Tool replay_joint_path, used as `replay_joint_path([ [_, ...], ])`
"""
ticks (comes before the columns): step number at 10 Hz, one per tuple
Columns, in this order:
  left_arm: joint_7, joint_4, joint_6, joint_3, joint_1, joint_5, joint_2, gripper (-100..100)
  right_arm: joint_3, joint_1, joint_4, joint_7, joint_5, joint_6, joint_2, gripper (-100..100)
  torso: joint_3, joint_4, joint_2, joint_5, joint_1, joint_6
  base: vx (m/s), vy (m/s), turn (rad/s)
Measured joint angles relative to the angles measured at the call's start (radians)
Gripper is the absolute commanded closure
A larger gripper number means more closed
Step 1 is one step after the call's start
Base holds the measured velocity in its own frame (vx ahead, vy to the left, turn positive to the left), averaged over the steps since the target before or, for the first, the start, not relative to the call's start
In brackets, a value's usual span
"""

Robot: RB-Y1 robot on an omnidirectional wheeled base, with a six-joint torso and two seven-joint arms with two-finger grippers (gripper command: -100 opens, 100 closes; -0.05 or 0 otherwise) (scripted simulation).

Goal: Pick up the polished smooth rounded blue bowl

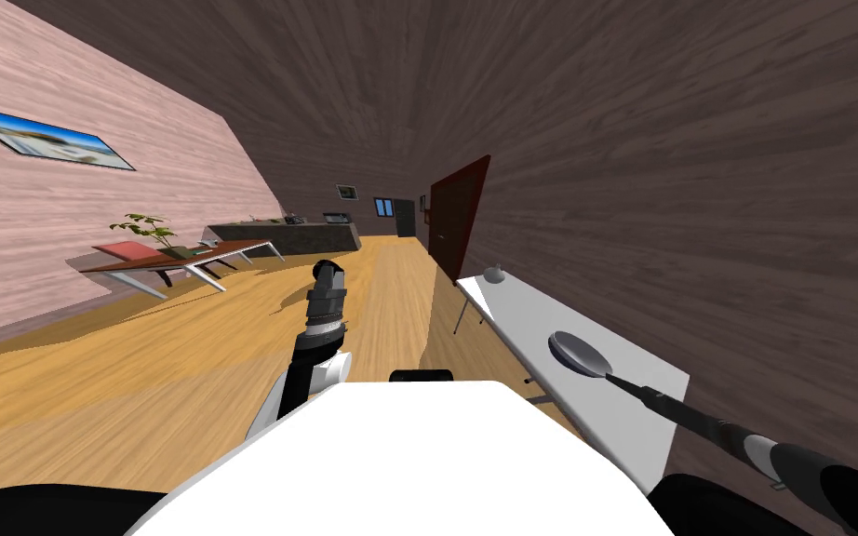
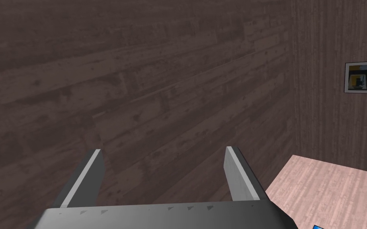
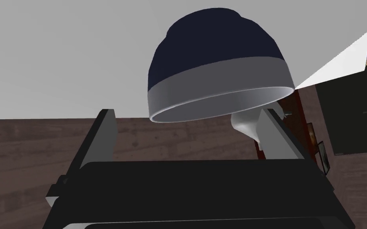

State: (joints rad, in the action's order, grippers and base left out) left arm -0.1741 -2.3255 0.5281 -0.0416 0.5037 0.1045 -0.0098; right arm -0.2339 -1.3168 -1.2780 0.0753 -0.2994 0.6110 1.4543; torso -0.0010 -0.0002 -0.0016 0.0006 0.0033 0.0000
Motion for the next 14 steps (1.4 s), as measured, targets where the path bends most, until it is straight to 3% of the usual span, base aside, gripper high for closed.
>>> replay_joint_path([
  [1, 0.000, 0.000, 0.000, 0.000, 0.000, 0.000, 0.000, 0, -0.009, -0.028, 0.014, -0.006, 0.006, 0.000, 0.029, -100, 0.000, 0.000, 0.000, 0.000, 0.000, 0.000, 0.018, 0.038, 0.057],
  [4, 0.000, 0.000, 0.000, 0.000, 0.000, 0.000, 0.000, 0, -0.005, -0.056, 0.051, -0.024, 0.023, 0.002, 0.097, -100, 0.000, 0.000, 0.000, 0.000, 0.000, 0.000, 0.024, 0.043, 0.078],
  [6, 0.000, 0.000, 0.000, 0.000, 0.000, 0.000, 0.000, 0, 0.023, -0.064, 0.099, -0.045, 0.046, 0.008, 0.157, -100, 0.000, 0.000, -0.001, 0.000, 0.001, 0.000, 0.025, 0.060, 0.115],
  [8, 0.000, 0.000, 0.000, 0.000, 0.000, 0.000, 0.000, 0, 0.013, -0.100, 0.110, -0.059, 0.061, 0.006, 0.205, -100, 0.000, 0.000, 0.000, 0.000, 0.001, 0.000, 0.023, 0.053, 0.111],
  [14, 0.000, 0.000, 0.000, 0.000, 0.000, 0.000, 0.000, 0, 0.033, -0.197, 0.155, -0.131, 0.150, 0.017, 0.361, -100, 0.000, 0.000, 0.001, 0.000, 0.001, 0.000, 0.023, 0.057, 0.106],
])
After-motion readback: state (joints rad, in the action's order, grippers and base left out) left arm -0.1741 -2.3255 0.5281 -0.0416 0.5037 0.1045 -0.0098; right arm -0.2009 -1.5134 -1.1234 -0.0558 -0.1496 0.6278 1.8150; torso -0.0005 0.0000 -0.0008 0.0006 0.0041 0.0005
